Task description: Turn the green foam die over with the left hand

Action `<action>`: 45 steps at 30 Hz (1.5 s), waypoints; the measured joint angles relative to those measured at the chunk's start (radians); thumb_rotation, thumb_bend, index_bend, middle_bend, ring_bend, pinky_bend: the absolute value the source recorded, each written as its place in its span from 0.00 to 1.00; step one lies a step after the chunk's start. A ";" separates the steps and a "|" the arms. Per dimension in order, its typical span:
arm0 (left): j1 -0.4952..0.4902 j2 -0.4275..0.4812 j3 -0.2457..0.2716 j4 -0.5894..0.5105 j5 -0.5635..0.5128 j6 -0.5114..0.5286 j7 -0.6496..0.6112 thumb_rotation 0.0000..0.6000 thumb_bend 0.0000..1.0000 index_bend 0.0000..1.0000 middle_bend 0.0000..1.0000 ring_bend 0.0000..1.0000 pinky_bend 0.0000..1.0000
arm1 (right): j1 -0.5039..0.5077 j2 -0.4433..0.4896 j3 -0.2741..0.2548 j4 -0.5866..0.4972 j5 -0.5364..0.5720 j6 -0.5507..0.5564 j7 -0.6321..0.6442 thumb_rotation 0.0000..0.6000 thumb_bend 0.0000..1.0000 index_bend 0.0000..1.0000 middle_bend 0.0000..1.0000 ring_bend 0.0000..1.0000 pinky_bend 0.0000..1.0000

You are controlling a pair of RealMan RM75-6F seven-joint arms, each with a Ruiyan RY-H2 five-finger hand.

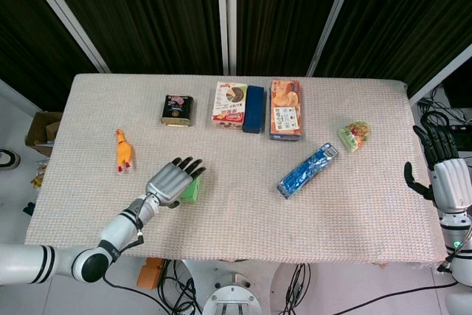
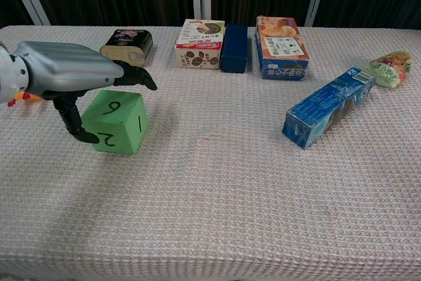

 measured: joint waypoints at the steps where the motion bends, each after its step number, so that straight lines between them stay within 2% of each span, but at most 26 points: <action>1: -0.010 0.002 0.000 -0.008 -0.022 0.000 0.004 1.00 0.19 0.08 0.00 0.00 0.16 | 0.001 -0.001 0.001 0.001 0.001 -0.001 0.001 1.00 0.48 0.00 0.00 0.00 0.00; 8: -0.088 0.014 0.005 -0.043 -0.141 0.016 0.034 1.00 0.19 0.13 0.00 0.00 0.16 | 0.007 -0.009 0.001 0.014 0.002 -0.009 0.007 1.00 0.48 0.00 0.00 0.00 0.00; 20: -0.161 0.019 0.032 -0.056 -0.242 0.041 0.028 1.00 0.19 0.15 0.00 0.01 0.16 | 0.013 0.002 -0.022 0.012 -0.002 -0.054 -0.016 1.00 0.48 0.00 0.00 0.00 0.00; 27: -0.181 0.016 0.045 -0.058 -0.270 0.059 0.014 1.00 0.21 0.21 0.00 0.01 0.16 | 0.013 -0.006 -0.020 0.022 -0.001 -0.049 -0.010 1.00 0.49 0.00 0.00 0.00 0.00; 40: -0.187 0.001 0.048 -0.056 -0.270 0.106 -0.033 1.00 0.36 0.39 0.03 0.01 0.16 | 0.010 -0.012 -0.024 0.035 0.002 -0.051 0.000 1.00 0.48 0.00 0.00 0.00 0.00; 45: -0.164 0.013 0.036 -0.085 -0.226 0.126 -0.089 1.00 0.36 0.44 0.07 0.01 0.16 | 0.010 -0.015 -0.026 0.037 0.002 -0.052 -0.001 1.00 0.48 0.00 0.00 0.00 0.00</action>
